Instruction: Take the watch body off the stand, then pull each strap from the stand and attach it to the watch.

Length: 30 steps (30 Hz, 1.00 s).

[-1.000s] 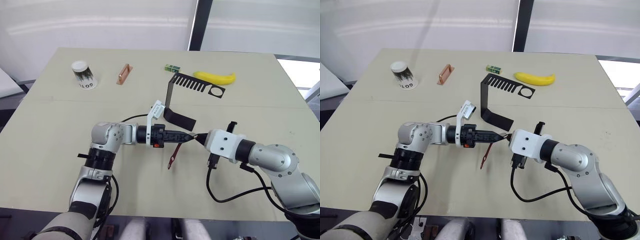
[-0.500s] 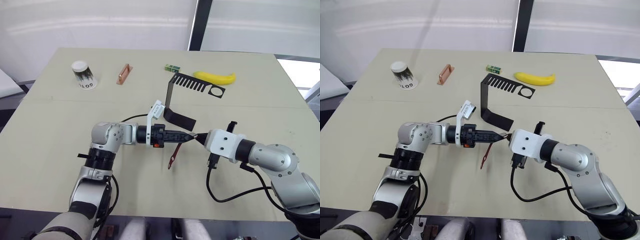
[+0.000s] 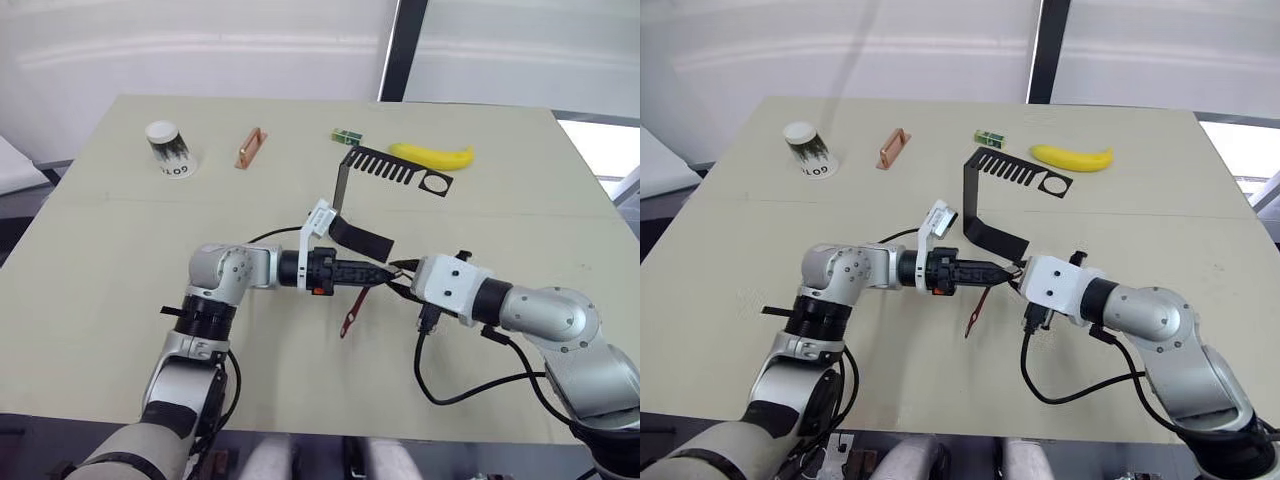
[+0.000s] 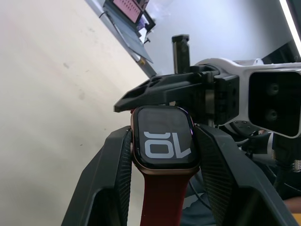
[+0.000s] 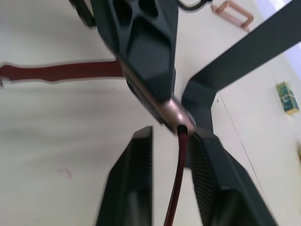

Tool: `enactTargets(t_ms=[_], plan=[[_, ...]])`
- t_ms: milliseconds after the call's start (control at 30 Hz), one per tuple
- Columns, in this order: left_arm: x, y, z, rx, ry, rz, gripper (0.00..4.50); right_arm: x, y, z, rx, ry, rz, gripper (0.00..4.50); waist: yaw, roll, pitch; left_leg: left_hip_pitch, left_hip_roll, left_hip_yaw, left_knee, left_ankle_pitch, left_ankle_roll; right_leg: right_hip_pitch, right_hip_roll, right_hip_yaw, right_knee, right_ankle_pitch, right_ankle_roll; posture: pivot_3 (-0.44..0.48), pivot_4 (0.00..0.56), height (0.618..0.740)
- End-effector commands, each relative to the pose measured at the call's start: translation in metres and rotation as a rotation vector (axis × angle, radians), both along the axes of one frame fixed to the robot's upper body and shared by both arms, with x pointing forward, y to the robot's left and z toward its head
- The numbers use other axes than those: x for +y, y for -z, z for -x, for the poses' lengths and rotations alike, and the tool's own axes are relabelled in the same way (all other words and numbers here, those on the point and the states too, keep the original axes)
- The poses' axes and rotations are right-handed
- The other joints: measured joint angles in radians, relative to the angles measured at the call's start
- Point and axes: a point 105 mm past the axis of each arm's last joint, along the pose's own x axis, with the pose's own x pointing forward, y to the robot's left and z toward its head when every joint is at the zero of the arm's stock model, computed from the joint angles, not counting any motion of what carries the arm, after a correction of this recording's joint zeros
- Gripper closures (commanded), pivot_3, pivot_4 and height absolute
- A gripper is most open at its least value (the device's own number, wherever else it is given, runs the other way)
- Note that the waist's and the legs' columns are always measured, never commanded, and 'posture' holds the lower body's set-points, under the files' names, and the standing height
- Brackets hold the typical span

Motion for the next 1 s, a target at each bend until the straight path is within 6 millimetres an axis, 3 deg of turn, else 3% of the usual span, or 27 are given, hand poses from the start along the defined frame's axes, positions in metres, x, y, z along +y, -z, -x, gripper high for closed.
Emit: enactTargets(t_ms=[33,67,133,233,400,500,733,1000], plan=[[0.001,-0.018,0.005,-0.086,0.043,0.035,2.92,0.001,-0.021,0.026,0.043,-0.094,-0.071,1.32,0.0,0.0,0.0,0.0,0.0,0.0,0.0,0.0,0.0,0.0,0.0,0.0,0.0,0.0,0.0,0.0,0.15,0.74],[0.003,-0.019,0.005,-0.095,0.048,0.031,2.92,-0.003,-0.024,0.029,0.069,-0.09,-0.092,0.7,0.0,0.0,0.0,0.0,0.0,0.0,0.0,0.0,0.0,0.0,0.0,0.0,0.0,0.0,0.0,0.0,0.15,0.74],[0.007,-0.02,0.006,-0.12,0.056,0.022,2.92,-0.014,-0.027,0.04,0.147,-0.1,-0.121,0.01,0.0,0.0,0.0,0.0,0.0,0.0,0.0,0.0,0.0,0.0,0.0,0.0,0.0,0.0,0.0,0.0,0.15,0.74],[0.013,-0.02,0.008,-0.182,0.073,0.0,2.92,-0.03,-0.028,0.055,0.262,-0.104,-0.17,0.01,0.002,0.0,0.0,0.0,0.0,0.0,-0.001,0.0,0.0,0.001,0.0,0.0,0.0,0.0,0.0,0.0,0.15,0.74],[0.024,-0.02,0.013,-0.403,0.118,-0.043,2.92,-0.048,-0.038,0.064,0.351,-0.072,-0.26,0.01,0.0,0.0,0.0,0.0,0.0,0.0,-0.001,0.0,0.0,0.001,0.0,0.0,-0.001,0.0,0.0,0.0,0.15,0.74],[0.032,-0.021,0.018,-0.512,0.153,-0.057,2.92,-0.051,-0.042,0.067,0.374,-0.065,-0.28,0.01,0.001,0.0,0.0,0.0,0.0,0.0,-0.001,0.0,0.0,0.001,0.0,0.0,0.0,0.0,0.0,0.0,0.15,0.74],[0.043,-0.01,0.025,-0.972,0.22,-0.133,2.92,-0.055,-0.029,0.069,0.394,-0.035,-0.227,0.01,0.005,0.0,0.0,0.0,0.0,0.0,-0.001,0.0,0.0,0.002,0.0,0.0,-0.002,0.0,0.0,0.0,0.15,0.74],[0.053,0.019,0.035,-1.07,0.289,-0.21,2.92,-0.049,-0.018,0.066,0.365,-0.034,-0.203,0.01,0.002,0.0,0.0,0.0,0.0,0.001,-0.001,0.0,0.001,0.002,0.0,0.001,-0.002,0.0,0.0,0.0,0.15,0.74]])
